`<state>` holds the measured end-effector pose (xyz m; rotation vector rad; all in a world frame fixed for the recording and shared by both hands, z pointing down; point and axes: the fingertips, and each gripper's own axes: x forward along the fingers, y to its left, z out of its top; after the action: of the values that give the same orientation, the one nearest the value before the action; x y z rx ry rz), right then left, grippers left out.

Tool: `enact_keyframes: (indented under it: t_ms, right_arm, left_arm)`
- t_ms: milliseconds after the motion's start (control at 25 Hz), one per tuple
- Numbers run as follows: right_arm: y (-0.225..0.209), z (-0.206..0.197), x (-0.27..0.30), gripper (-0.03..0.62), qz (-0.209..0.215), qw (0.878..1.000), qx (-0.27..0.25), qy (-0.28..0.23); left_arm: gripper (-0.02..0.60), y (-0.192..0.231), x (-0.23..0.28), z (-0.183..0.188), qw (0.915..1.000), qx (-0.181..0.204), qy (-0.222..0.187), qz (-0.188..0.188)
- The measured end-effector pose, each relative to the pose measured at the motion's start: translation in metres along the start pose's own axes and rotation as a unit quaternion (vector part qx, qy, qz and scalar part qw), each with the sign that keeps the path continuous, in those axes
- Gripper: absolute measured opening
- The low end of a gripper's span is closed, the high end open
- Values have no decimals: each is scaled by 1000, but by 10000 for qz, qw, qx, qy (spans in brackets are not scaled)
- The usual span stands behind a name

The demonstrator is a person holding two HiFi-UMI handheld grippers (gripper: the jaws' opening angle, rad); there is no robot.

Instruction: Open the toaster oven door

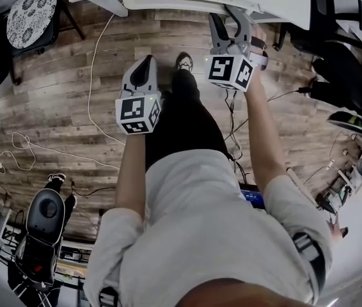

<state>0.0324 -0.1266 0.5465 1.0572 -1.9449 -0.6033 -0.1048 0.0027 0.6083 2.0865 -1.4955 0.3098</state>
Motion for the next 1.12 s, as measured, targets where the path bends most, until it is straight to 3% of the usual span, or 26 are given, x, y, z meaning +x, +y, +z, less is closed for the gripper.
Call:
enact_keyframes:
  t_ms: [120, 320, 480, 1120]
  right_arm:
    - [1, -2, -1, 160, -78, 9997, -196, 111]
    - [6, -11, 1, 158, -448, 9895, -1299, 439]
    - [5, -12, 1, 118, -333, 9969, -597, 395]
    - [30, -26, 9, 115, -296, 9966, -577, 507]
  left_arm:
    - [17, 1, 0, 0, 10000, 22, -3, -4]
    - [17, 3, -1, 1, 10000, -9, 1, 22]
    - [17, 7, -4, -1, 10000, -31, 8, 61]
    - [17, 19, -7, -15, 9998, -101, 66, 158]
